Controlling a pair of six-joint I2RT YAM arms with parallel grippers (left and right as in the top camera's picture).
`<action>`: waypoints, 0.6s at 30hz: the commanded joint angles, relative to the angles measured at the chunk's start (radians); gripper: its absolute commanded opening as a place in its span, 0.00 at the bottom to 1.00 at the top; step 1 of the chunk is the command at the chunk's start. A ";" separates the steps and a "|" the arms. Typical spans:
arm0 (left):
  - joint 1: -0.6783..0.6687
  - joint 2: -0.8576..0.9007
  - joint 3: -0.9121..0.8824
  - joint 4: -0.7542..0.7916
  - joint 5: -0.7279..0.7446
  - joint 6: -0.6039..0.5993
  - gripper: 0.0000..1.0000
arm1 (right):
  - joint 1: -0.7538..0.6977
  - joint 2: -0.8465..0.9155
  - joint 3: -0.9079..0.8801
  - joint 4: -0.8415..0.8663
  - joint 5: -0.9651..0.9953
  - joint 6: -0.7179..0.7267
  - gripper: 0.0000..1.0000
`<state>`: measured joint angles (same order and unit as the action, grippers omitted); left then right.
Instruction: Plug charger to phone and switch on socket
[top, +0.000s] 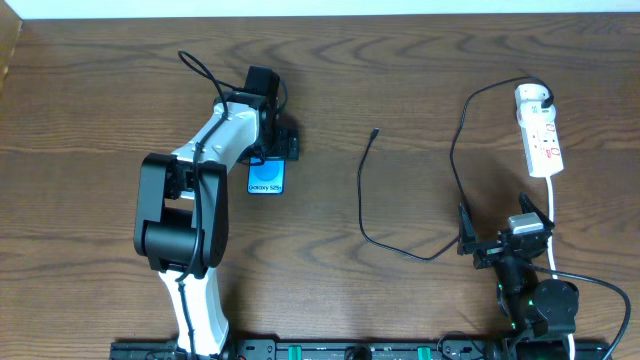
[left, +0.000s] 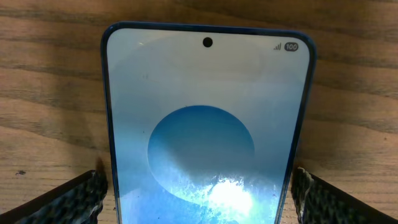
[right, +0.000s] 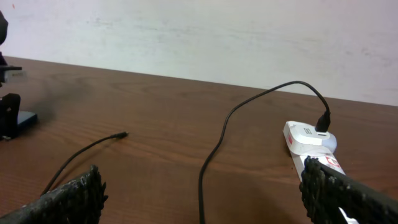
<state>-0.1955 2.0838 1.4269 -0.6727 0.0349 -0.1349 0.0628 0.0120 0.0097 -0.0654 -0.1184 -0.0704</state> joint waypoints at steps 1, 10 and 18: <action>-0.002 0.050 0.004 -0.014 -0.020 -0.006 0.98 | -0.004 -0.006 -0.004 -0.002 0.004 -0.006 0.99; -0.002 0.050 0.004 -0.063 -0.016 -0.006 0.96 | -0.004 -0.006 -0.004 -0.002 0.004 -0.006 0.99; -0.002 0.050 0.004 -0.055 -0.017 -0.006 0.91 | -0.004 -0.006 -0.004 -0.002 0.004 -0.006 0.99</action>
<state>-0.1959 2.0865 1.4349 -0.7246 0.0467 -0.1383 0.0628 0.0120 0.0097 -0.0654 -0.1184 -0.0704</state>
